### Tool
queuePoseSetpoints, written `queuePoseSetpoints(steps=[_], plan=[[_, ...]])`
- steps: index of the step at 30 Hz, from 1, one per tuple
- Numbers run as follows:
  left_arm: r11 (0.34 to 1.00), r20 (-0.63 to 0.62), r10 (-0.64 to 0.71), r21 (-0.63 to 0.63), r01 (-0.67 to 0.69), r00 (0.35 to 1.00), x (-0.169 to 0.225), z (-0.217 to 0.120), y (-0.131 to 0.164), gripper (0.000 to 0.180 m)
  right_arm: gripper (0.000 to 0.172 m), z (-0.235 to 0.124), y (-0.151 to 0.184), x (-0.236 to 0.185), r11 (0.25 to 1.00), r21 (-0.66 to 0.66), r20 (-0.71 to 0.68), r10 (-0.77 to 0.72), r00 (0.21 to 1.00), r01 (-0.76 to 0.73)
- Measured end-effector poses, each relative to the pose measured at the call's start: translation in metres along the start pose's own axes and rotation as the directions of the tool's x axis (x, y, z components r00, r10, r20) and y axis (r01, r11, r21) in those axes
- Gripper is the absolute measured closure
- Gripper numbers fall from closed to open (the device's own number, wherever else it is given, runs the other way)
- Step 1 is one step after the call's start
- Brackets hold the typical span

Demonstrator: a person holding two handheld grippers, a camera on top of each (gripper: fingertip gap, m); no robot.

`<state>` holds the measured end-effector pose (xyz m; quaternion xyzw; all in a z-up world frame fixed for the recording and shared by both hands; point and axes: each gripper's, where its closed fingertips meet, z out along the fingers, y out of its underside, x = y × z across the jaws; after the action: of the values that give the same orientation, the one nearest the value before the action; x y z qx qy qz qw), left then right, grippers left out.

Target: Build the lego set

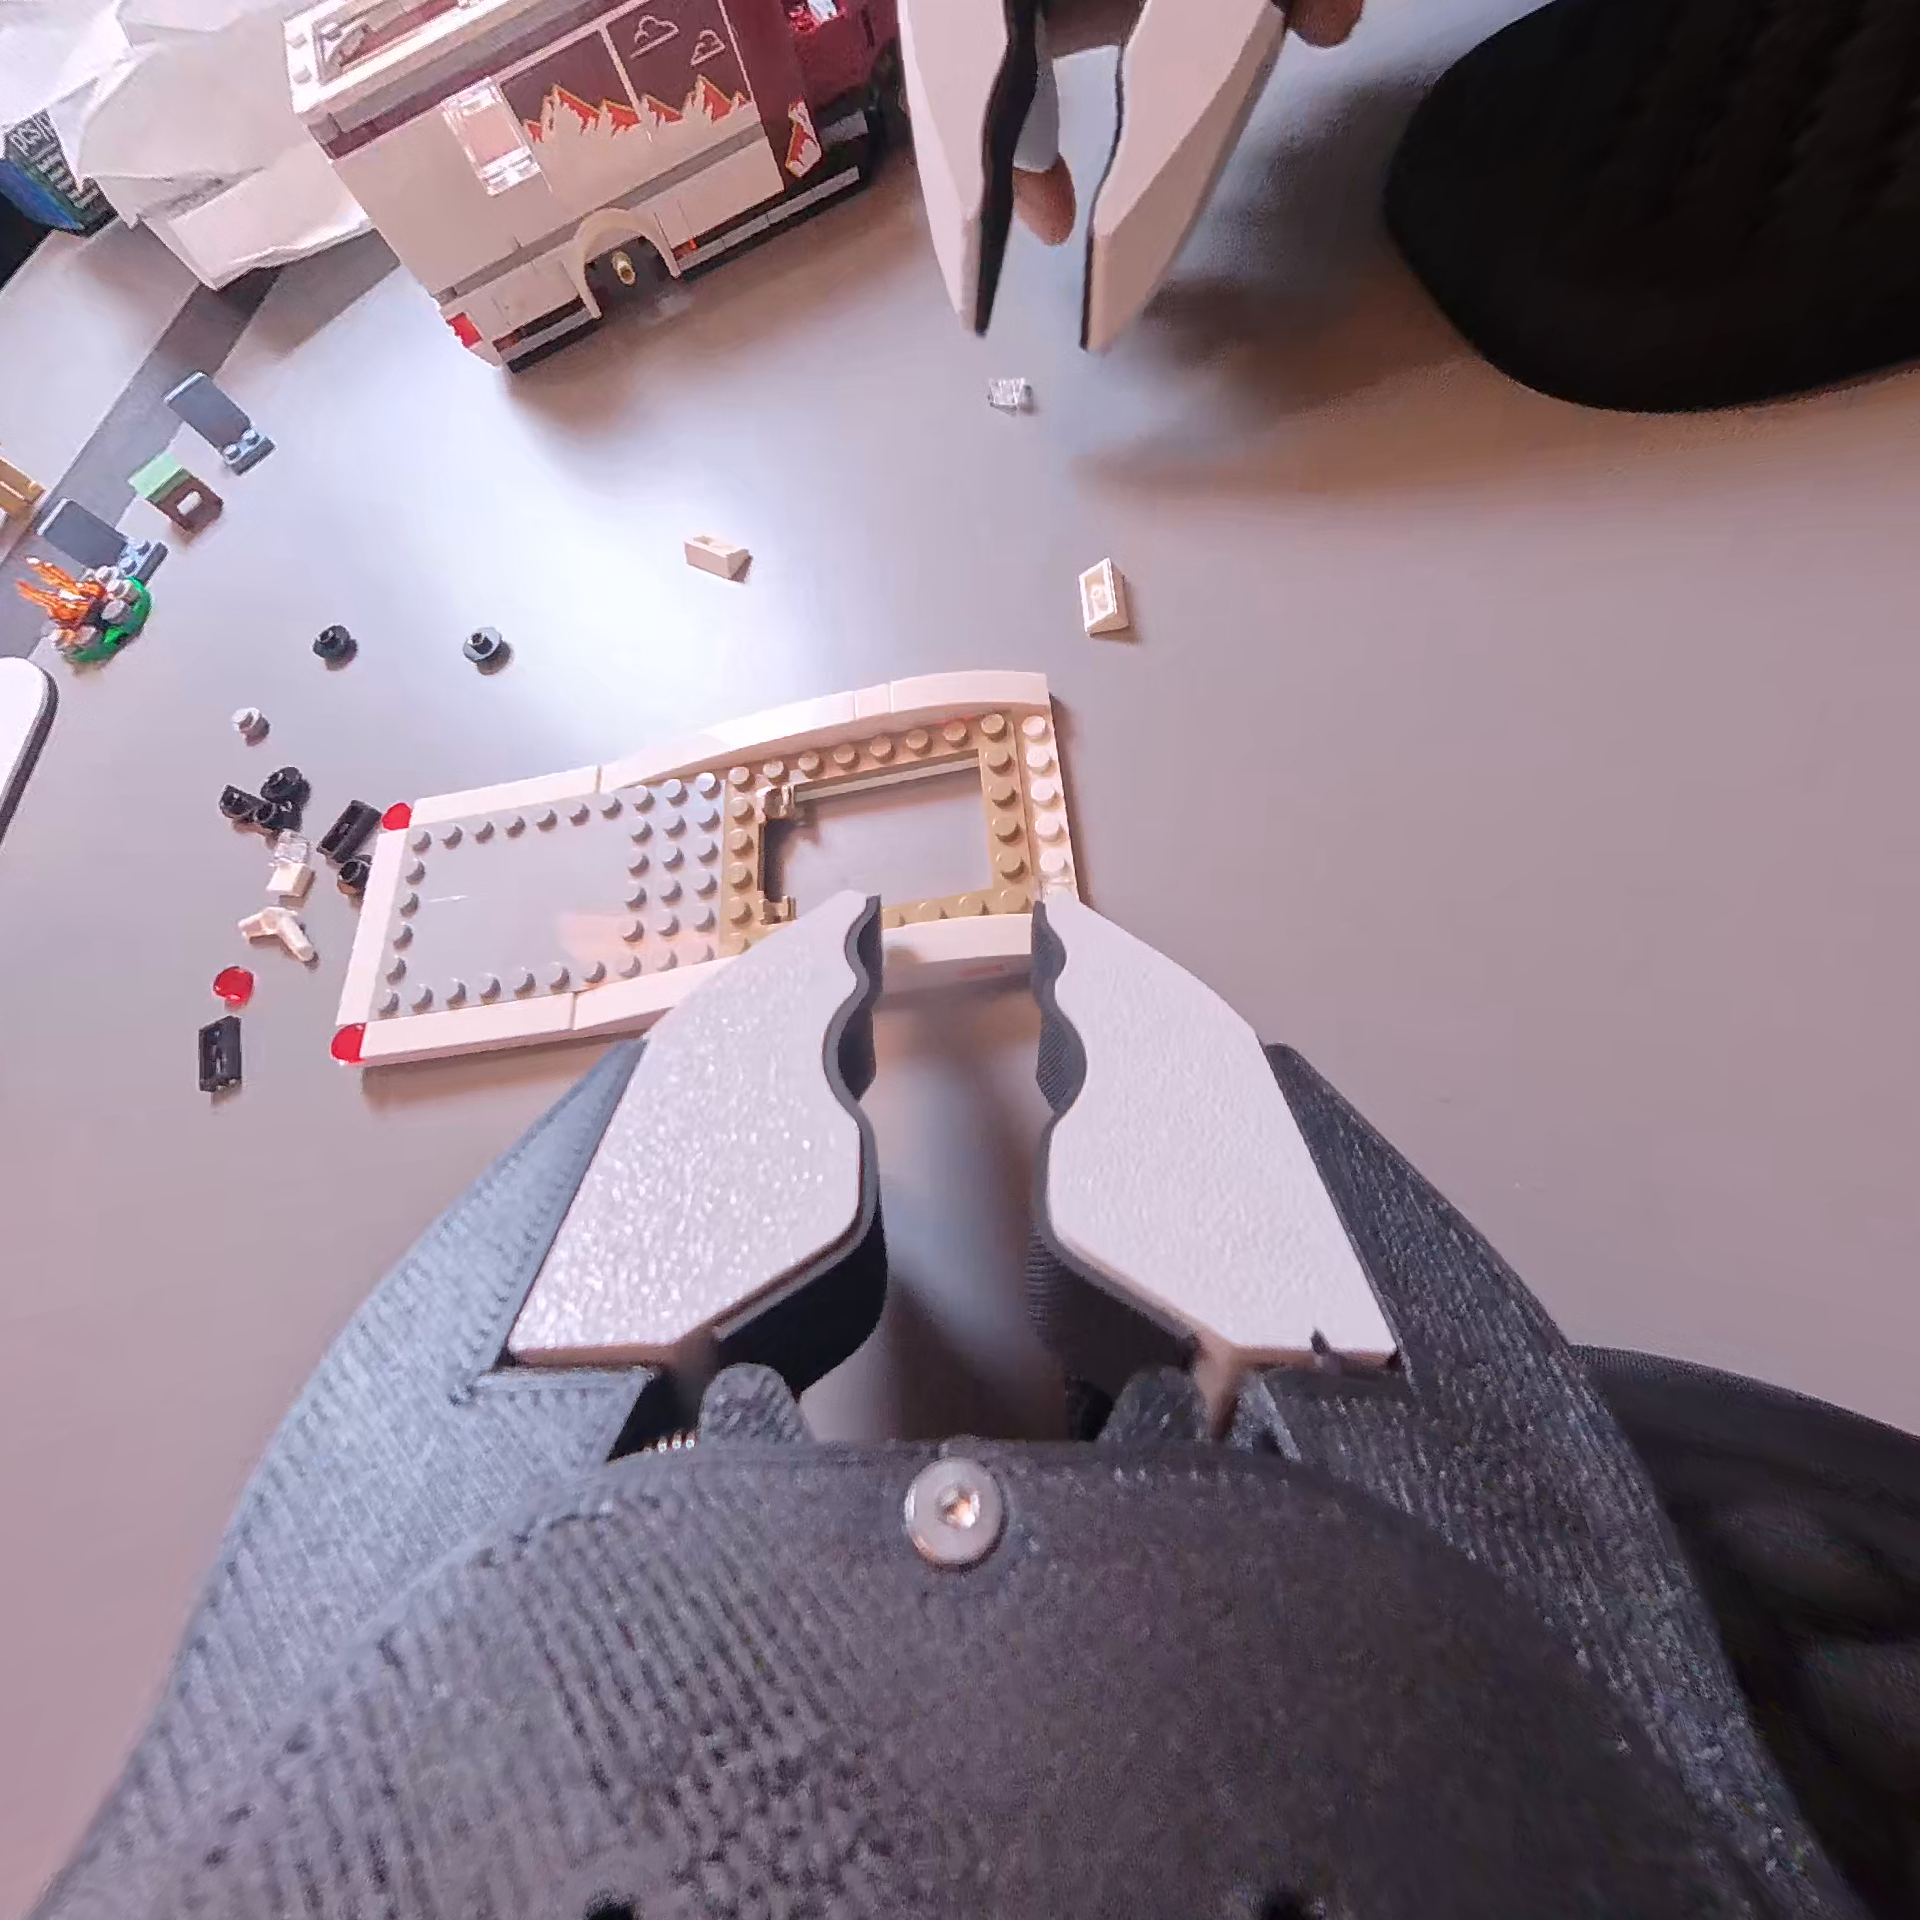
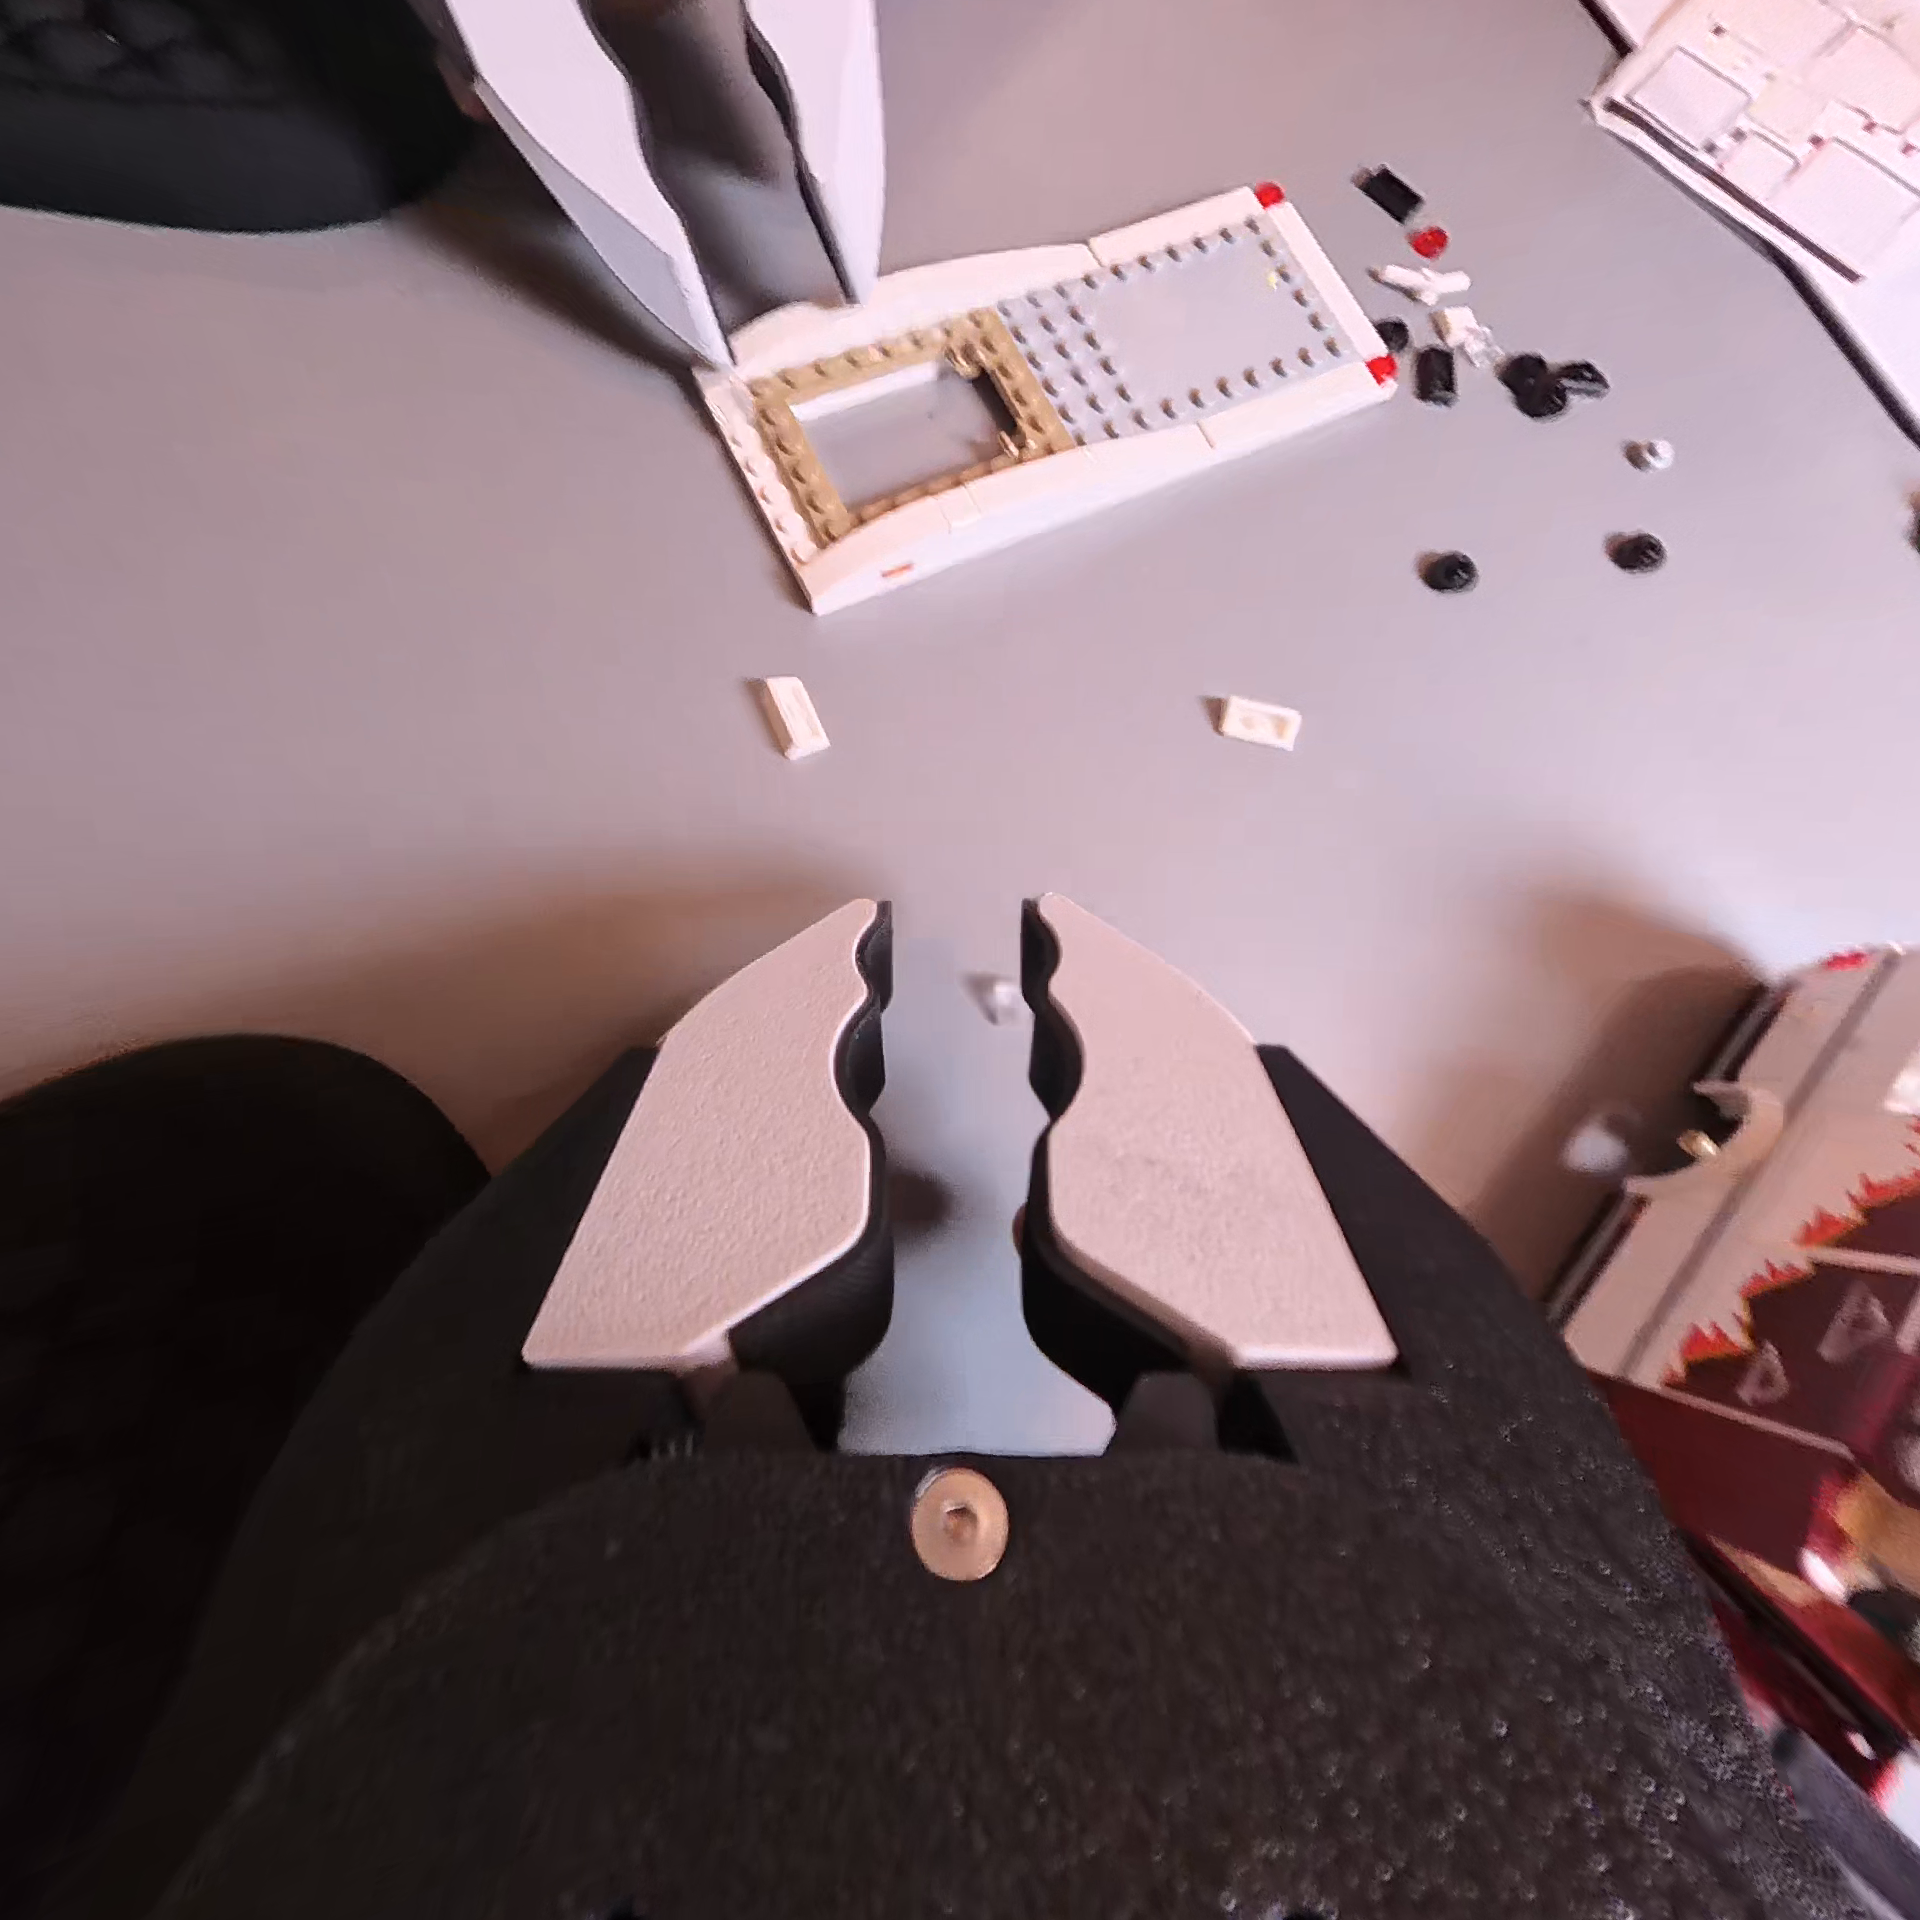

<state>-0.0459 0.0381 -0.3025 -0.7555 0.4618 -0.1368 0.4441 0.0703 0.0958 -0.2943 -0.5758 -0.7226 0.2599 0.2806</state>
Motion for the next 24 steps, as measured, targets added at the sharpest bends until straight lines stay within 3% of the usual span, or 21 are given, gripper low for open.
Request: queuePoseSetpoints(steps=[5, 24], plan=[[1.0, 0.006, 0.013, 0.001, -0.013, 1.0, 0.0, 0.0, 0.0, 0.155, 0.148, -0.011, 0.027, 0.014, 0.991, -0.13, -0.042, 0.032, 0.999, -0.037], [0.999, 0.009, 0.042, -0.001, -0.042, 0.999, 0.003, -0.001, 0.001, 0.158, 0.164, 0.008, 0.024, 0.015, 0.98, -0.178, -0.028, 0.083, 0.996, -0.086]])
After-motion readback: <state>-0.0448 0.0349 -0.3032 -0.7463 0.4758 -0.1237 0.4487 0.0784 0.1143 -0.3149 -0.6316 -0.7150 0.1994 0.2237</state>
